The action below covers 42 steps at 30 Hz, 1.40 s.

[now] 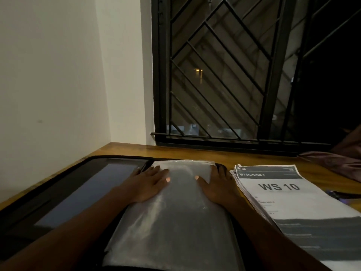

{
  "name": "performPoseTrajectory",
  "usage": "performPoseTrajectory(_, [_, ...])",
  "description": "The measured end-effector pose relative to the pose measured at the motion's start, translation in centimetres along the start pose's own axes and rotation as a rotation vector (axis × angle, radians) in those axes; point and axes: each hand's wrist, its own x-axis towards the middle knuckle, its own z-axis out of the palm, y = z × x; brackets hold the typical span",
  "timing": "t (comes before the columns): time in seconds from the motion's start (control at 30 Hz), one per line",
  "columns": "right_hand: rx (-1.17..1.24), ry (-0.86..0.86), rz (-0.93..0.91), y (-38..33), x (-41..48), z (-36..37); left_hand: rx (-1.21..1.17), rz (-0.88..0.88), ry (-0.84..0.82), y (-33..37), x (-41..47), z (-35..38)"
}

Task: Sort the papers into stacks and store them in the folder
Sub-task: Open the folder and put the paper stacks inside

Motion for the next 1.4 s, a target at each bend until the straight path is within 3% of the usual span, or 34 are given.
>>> performPoseTrajectory(0.2, [-0.004, -0.011, 0.023, 1.1, -2.2, -1.3, 0.021, 0.027, -0.029, 2.3, -1.5, -0.3])
performPoseTrajectory(0.33, [0.161, 0.046, 0.045, 0.7, -2.7, -2.0, 0.002, -0.006, -0.109, 3.2, -1.3, -1.6])
performPoseTrajectory(0.43, [0.417, 0.100, 0.093, 0.5, -2.6, -3.8, -0.091, 0.022, 0.013, 4.0, -0.5, -2.3])
performPoseTrajectory(0.53, [0.490, 0.109, 0.126, 1.7, -2.0, -6.7, -0.244, 0.053, 0.187, 5.4, 0.3, -2.6])
performPoseTrajectory(0.7, [0.698, 0.110, 0.175, 5.9, -1.4, -11.0, -0.323, 0.078, 0.289, 8.9, 2.0, -2.0])
performPoseTrajectory(0.87, [0.469, 0.198, 0.278, 12.4, -1.3, -12.9, -0.608, 0.082, 0.365, 14.5, 5.0, -0.8])
performPoseTrajectory(1.03, [0.255, 0.226, 0.377, 17.4, -1.8, -13.7, -0.672, 0.139, 0.402, 20.6, 7.8, 0.6])
performPoseTrajectory(1.23, [0.150, 0.164, 0.407, 18.7, -1.5, -14.5, -0.631, -0.015, 0.382, 21.9, 12.2, 2.3])
performPoseTrajectory(1.4, [0.116, 0.162, 0.384, 18.7, -1.7, -13.4, -0.693, -0.047, 0.480, 22.3, 12.8, 3.1])
